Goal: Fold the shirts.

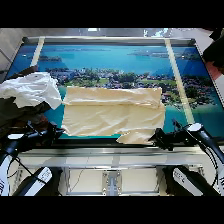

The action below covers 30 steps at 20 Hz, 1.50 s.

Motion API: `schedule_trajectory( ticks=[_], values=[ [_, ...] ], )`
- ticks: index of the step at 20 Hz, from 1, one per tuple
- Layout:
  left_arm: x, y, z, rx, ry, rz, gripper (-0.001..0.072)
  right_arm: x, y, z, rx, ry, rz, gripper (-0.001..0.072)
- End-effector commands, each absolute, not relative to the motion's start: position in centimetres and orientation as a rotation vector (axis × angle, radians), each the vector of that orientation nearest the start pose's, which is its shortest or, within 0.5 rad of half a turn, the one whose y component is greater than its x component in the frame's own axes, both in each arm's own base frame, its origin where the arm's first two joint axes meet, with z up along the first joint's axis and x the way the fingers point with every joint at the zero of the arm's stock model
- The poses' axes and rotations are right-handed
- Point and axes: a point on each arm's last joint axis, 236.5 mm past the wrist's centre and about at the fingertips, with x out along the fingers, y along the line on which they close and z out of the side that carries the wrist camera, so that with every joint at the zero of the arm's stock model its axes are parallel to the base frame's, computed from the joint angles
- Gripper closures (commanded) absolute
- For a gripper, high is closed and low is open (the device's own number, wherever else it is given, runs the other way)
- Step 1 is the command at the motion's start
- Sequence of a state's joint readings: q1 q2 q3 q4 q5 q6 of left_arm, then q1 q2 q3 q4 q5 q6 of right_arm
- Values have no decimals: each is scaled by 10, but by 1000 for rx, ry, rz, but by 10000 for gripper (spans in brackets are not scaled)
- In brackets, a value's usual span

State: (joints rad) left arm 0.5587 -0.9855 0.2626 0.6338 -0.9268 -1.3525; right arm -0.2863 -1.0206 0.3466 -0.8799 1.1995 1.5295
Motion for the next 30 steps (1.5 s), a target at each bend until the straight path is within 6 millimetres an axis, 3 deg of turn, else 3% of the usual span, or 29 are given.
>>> schedule_trajectory(
  ticks=[1, 3, 4, 6, 7, 8, 9, 11, 13, 16, 21, 23, 25, 26, 28, 30],
  values=[
    [248, -25, -105, -1231, 1169, 152, 695, 173, 101, -105, 1035, 1651, 50, 363],
    [248, -25, -105, -1231, 1169, 152, 696, 173, 98, -115, 1036, 1627, 13, 401],
    [248, -25, -105, -1231, 1169, 152, 696, 176, 95, -118, 1022, 1606, 9, 459],
    [248, -25, -105, -1228, 1168, 151, 695, 189, 89, -121, 1015, 1547, -11, 507],
    [248, -24, -105, -1220, 1166, 146, 696, 196, 89, -120, 1020, 1515, -2, 583],
    [248, -24, -105, -1214, 1166, 142, 695, 202, 92, -117, 1032, 1488, 24, 595],
    [248, -24, -105, -1214, 1166, 142, 695, 206, 97, -112, 1036, 1467, 64, 694],
    [249, -25, -103, -1187, 1160, 114, 696, 213, 111, -96, 1062, 1429, 176, 698],
    [254, -30, -87, -1132, 1132, 31, 696, 217, 126, -65, 1063, 1401, 321, 698],
    [263, -38, -35, -1025, 1040, -102, 697, 223, 130, -10, 929, 1324, 469, 699],
    [284, -25, 76, -800, 729, -153, 700, 240, 104, 84, 627, 1095, 446, 699],
    [288, -14, 110, -683, 673, -138, 701, 249, 96, 110, 555, 1022, 434, 700],
    [293, 8, 130, -553, 666, -83, 702, 265, 89, 125, 539, 955, 410, 700],
    [298, 15, 136, -504, 678, -68, 701, 275, 83, 125, 541, 928, 386, 700],
    [312, 16, 126, -428, 761, -87, 702, 296, 73, 117, 557, 908, 349, 700],
    [328, -3, 89, -363, 895, -154, 701, 316, 74, 99, 569, 932, 362, 700]
  ],
)
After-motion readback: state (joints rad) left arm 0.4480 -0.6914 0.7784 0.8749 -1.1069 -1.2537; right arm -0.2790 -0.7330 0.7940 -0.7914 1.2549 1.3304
